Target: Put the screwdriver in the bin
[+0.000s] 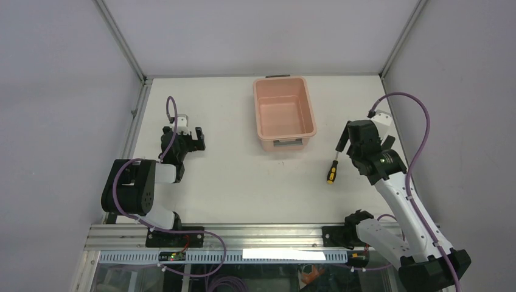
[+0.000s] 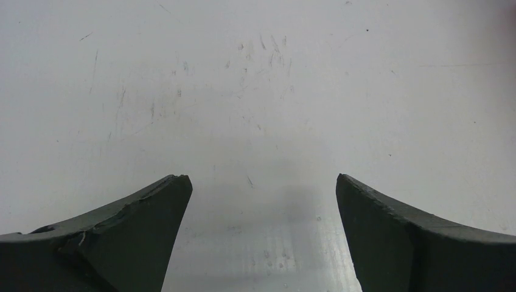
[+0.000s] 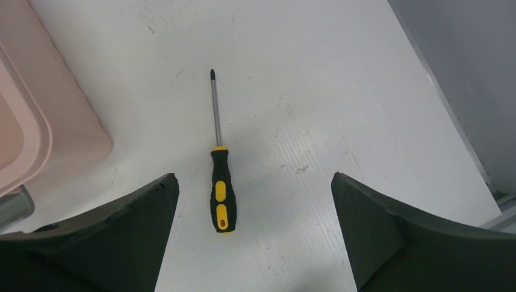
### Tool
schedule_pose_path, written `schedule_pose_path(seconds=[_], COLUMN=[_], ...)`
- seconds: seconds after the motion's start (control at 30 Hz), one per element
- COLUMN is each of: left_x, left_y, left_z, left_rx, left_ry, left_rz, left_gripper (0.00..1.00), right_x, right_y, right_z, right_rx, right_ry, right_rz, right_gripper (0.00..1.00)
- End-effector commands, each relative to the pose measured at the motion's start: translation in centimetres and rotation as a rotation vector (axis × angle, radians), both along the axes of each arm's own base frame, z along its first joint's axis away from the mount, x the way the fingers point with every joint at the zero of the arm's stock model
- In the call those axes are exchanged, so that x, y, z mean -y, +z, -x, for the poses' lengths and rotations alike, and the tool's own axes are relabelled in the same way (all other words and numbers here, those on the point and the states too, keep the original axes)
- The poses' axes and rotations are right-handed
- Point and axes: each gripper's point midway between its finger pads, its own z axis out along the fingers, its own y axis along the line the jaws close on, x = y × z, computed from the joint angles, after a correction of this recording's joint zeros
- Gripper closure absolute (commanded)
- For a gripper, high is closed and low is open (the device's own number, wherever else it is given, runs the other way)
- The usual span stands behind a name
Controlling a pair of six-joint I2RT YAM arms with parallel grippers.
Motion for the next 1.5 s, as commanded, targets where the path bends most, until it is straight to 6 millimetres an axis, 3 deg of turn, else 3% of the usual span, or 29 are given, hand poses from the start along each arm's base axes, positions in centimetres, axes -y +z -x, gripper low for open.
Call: schedule_pose_path(seconds=[0.0,0.2,0.33,0.53,0.8,0.97,1.13,1.27,1.37,1.47], left_x=[0.5,0.5,0.5,0.5,0.5,0.5,0.5,0.5,0.5,0.5], left_y=[1.7,1.7,1.7,1.7,1.7,1.7,1.7,1.7,1.7,1.6], left_z=[-0.4,-0.4,-0.4,-0.4,-0.4,-0.4,-0.4,-0.4,-0.4,-0.4], left_rx=[0.054,0.054,0.054,0.055,0.055,0.055,0.054,0.055,0.055,0.054], left_ry=[-0.011,-0.01,-0.01,-0.01,-0.01,-0.01,-0.011,-0.01,-0.01,-0.01], left_rz=[0.021,0.021,0.021,0.021,0.021,0.021,0.021,0.021,0.021,0.021], left_gripper=[0.01,0.01,0.01,0.01,0.01,0.01,0.01,0.01,0.01,0.01], right_x=[0.0,-2.3,-4.3,-5.2,-5.6,-5.9,-6.1,-5.9,-5.2,-4.3], right_y=[2.6,2.4,0.4,-5.9,-13.2,-15.5,-17.7,-18.0,-16.9,-13.7], right_z=[-1.0,-1.7,-1.7,-1.1,-1.5,-2.5,-2.1,-2.1,-2.3,-3.3], right_rx=[0.076,0.119,0.042,-0.187,-0.364,-0.419,-0.497,-0.496,-0.479,-0.414], right_ry=[-0.023,0.074,0.138,0.138,0.101,0.068,0.038,0.019,0.013,0.039], right_rz=[-0.02,-0.121,-0.188,-0.187,-0.173,-0.225,-0.314,-0.318,-0.279,-0.218], right_gripper=[0.0,0.0,0.0,0.0,0.02,0.13,0.36,0.78,0.92,0.97])
